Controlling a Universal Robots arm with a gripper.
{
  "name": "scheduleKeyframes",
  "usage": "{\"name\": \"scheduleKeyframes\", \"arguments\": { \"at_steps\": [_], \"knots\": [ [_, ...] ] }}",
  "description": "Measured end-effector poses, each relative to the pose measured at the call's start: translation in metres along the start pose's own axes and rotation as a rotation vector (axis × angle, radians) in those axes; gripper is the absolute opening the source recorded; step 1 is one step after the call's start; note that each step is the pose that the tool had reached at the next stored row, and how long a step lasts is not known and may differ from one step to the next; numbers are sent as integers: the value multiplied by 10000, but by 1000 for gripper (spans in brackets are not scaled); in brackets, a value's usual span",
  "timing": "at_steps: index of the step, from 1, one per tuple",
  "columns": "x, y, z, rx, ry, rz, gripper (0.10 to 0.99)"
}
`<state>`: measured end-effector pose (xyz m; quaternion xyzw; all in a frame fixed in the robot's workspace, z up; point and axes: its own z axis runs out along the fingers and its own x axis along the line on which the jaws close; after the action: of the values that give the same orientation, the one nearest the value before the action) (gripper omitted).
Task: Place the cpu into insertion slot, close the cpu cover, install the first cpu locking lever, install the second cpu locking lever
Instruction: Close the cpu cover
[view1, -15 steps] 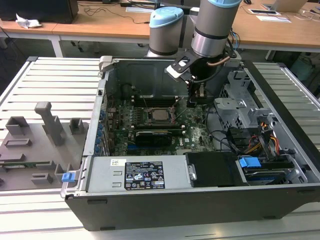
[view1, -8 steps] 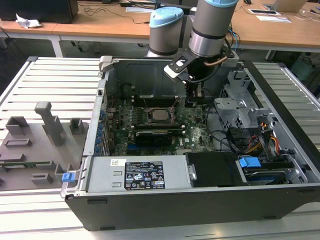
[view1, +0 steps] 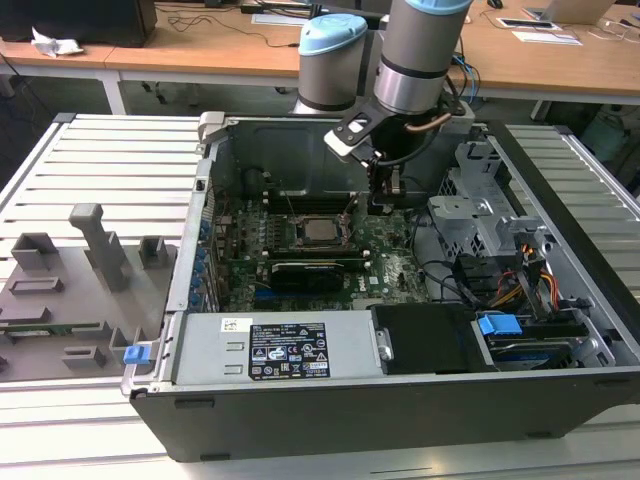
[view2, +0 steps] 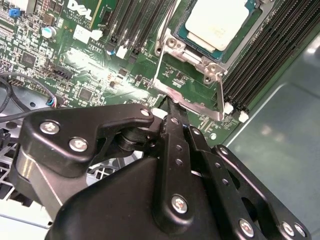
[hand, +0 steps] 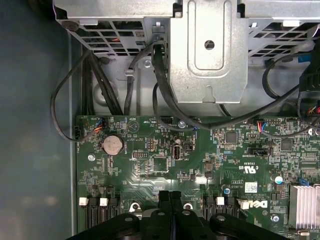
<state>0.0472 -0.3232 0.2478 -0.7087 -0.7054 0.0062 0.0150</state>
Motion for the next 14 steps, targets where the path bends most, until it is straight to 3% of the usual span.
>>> {"name": "scheduleKeyframes", "arguments": {
  "at_steps": [14],
  "knots": [
    [0,-73,2,0,1,0,106]
  ]
}}
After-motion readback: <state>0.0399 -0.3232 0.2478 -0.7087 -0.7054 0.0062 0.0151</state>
